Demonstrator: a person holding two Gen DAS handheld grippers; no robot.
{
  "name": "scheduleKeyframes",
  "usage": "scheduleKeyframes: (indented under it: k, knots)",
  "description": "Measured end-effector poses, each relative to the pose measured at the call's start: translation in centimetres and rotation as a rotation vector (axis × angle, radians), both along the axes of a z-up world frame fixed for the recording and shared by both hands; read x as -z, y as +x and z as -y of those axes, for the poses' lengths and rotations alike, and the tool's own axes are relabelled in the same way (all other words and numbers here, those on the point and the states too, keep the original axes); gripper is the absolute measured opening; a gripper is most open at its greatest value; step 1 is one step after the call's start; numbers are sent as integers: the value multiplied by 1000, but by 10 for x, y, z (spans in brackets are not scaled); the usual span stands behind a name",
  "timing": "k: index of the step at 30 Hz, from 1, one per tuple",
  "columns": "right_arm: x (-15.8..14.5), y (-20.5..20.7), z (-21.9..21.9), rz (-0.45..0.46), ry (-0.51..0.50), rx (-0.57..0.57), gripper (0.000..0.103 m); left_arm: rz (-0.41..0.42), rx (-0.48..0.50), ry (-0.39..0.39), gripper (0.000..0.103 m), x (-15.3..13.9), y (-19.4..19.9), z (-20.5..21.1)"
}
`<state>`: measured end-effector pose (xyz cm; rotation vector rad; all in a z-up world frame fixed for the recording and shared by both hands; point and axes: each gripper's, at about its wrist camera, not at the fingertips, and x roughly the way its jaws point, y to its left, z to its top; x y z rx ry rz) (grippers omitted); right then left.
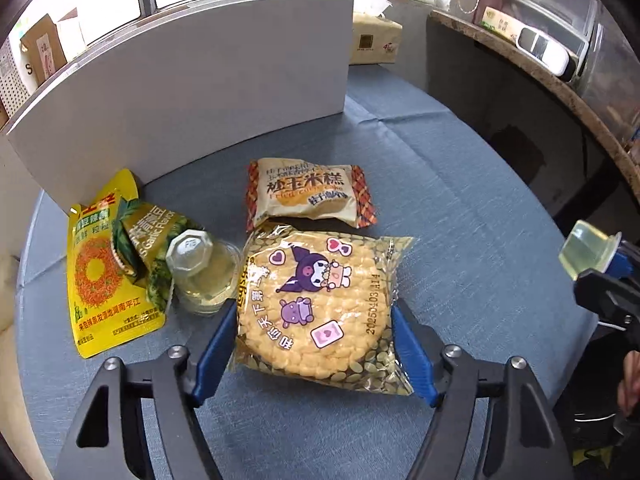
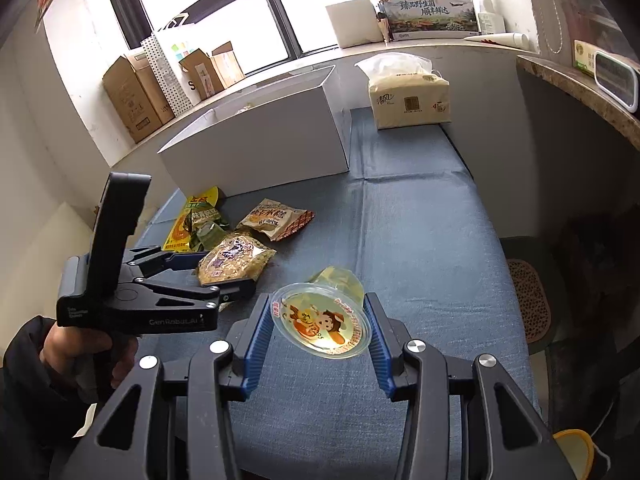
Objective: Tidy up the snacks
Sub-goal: 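Drop the cookie packet into the box with the left tool while the right drops the jelly cup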
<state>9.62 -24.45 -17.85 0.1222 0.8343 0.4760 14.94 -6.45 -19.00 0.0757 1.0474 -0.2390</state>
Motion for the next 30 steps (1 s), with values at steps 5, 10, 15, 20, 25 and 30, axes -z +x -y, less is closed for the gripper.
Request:
scheduleKeyframes:
  k: [5,10,15,20,25,30]
  knots:
    - [-2,1,-4,4,3,-9,49,53,-9,-61,78,-26,-23,-18]
    - [-10,10,-14,19,-4,-38,49,138,-31,-87,78,-65,-40,-40]
    - [-40,32,-30,71,35,-86,49,239,-58,-107,78,-111,-35,-66]
    - [-85,63,-53,166,56,-137,49,335,-89,-98,78,-153,1,-89]
    - [-128,103,-80,244,47,-180,49,392,-131,-102,78,-186,51,-114]
    - [-152,153,-104,224,65,-185,49,396,-175,-126,78,-196,110,-137]
